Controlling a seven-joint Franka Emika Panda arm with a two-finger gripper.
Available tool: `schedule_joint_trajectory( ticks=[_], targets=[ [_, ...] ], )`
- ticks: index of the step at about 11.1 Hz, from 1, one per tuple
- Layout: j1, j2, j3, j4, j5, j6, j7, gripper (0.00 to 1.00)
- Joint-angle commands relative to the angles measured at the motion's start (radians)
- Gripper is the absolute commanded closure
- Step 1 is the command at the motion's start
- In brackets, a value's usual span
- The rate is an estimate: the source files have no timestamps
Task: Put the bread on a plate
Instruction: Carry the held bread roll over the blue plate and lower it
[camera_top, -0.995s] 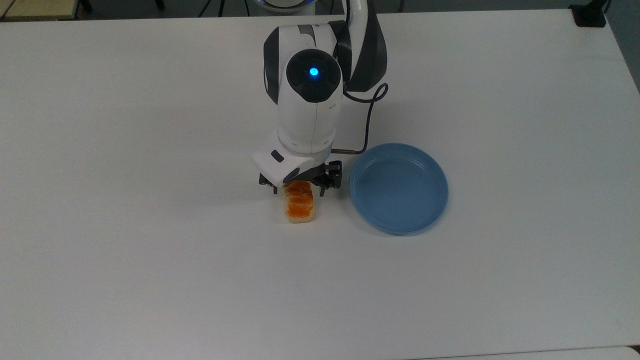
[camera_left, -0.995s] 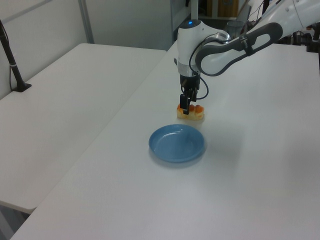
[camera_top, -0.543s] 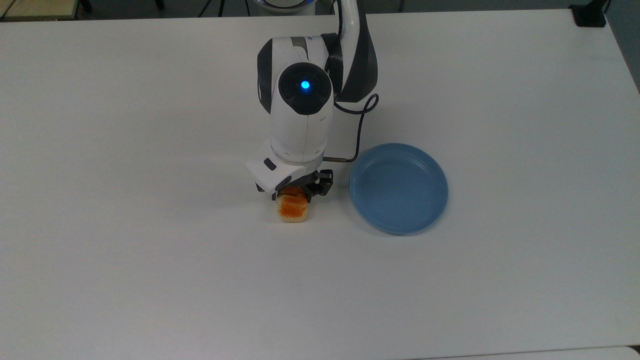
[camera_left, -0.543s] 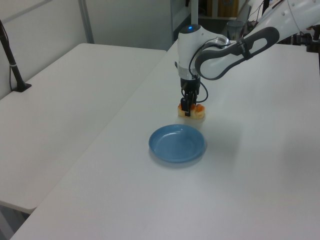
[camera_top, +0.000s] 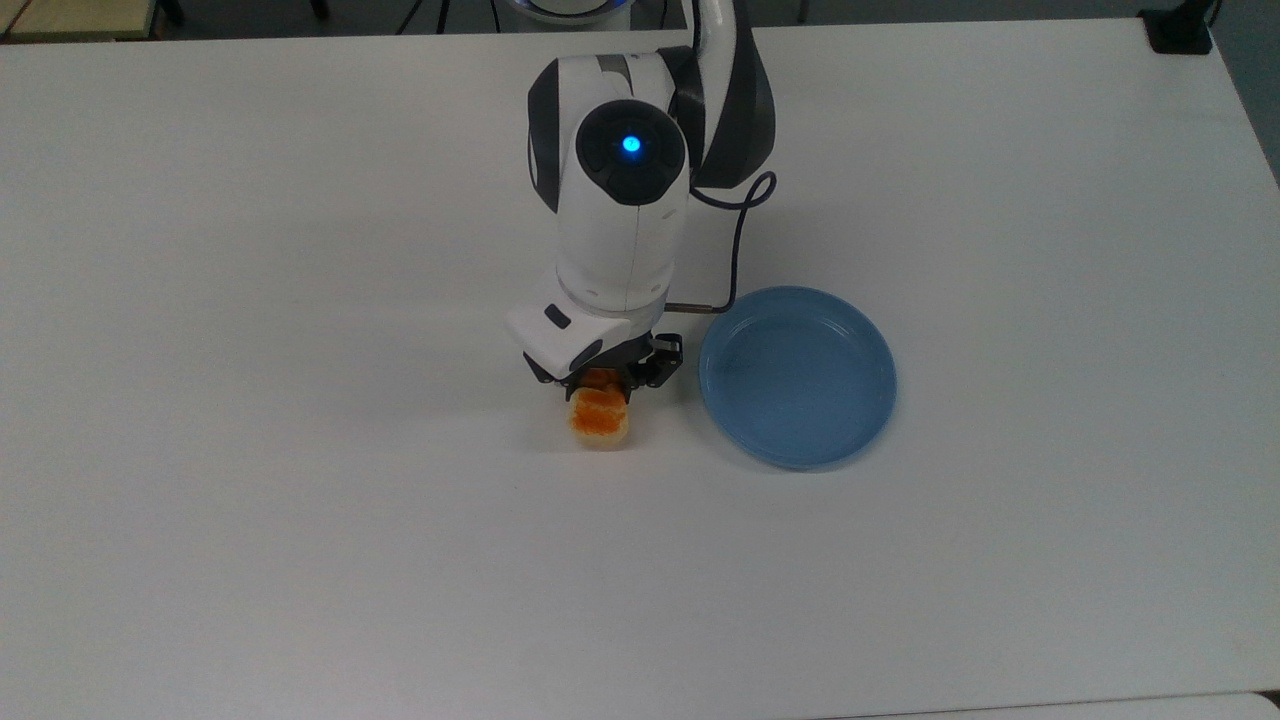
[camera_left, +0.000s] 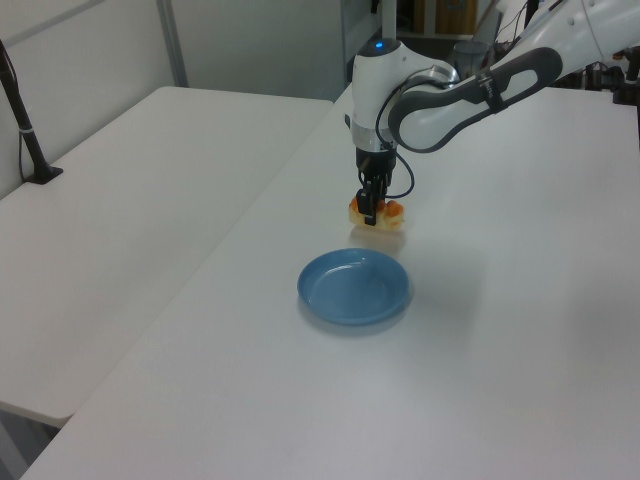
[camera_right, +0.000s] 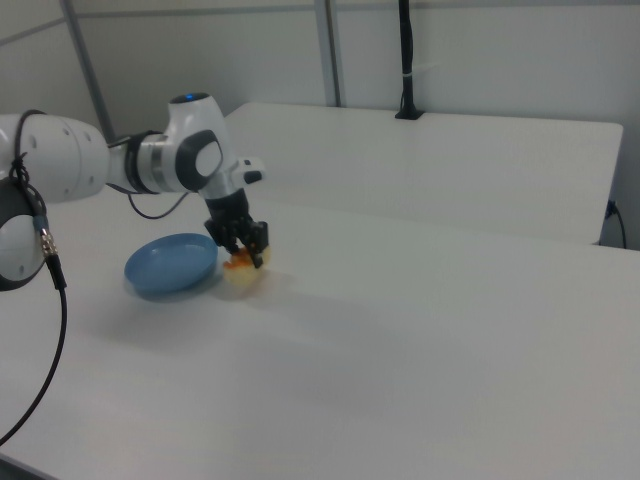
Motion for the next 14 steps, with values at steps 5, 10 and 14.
schedule_joint_trajectory(
  ticks=[5,10,14],
  targets=[
    [0.226,-0.002,-0.004,0.022,-0.011,-0.042,0.193,0.47],
    [0.243,0.043,-0.004,0.030,-0.010,0.081,0.283,0.00],
    [0.223,-0.069,-0.010,0.028,-0.013,-0.040,0.256,0.00]
  ],
)
